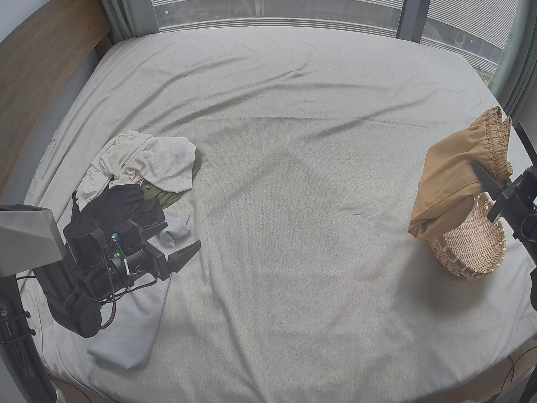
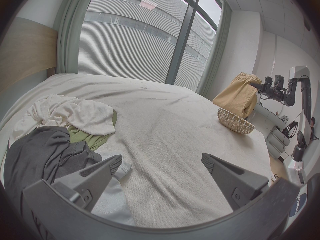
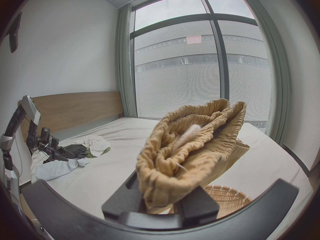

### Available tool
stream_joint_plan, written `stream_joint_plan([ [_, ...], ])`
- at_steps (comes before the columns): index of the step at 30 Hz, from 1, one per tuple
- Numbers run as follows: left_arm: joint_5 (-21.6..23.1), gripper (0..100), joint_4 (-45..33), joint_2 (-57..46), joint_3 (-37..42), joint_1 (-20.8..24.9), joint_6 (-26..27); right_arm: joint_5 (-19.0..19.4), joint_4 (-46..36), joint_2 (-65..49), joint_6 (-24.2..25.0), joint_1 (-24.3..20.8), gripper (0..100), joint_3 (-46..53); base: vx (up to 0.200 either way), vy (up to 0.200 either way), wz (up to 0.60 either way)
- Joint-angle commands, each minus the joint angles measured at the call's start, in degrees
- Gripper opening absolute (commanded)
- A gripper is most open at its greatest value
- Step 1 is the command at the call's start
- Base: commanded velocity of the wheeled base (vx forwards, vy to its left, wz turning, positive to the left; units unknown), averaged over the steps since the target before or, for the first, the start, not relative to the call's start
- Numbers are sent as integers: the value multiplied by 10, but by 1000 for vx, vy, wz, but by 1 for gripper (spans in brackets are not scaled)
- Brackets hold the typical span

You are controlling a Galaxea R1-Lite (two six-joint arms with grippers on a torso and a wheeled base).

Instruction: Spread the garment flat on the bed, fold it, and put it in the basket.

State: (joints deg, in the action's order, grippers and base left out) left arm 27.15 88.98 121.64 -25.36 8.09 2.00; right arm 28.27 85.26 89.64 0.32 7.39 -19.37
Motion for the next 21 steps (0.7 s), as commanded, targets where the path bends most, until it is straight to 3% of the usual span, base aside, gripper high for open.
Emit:
stream_joint_plan([
  [1, 0, 100, 2, 3, 0, 0, 0, 0, -4, 2, -1, 13, 0, -1, 0, 0, 0],
  [18, 0, 100, 3, 4, 0, 1, 0, 16, -33, 5, -37, 68, 0, -5, 0, 0, 0],
  [19, 0, 100, 3, 3, 0, 1, 0, 18, -33, 5, -37, 71, 100, -6, 0, 0, 0],
  [21, 0, 100, 3, 4, 0, 1, 0, 20, -34, 2, -37, 72, 100, -6, 0, 0, 0],
])
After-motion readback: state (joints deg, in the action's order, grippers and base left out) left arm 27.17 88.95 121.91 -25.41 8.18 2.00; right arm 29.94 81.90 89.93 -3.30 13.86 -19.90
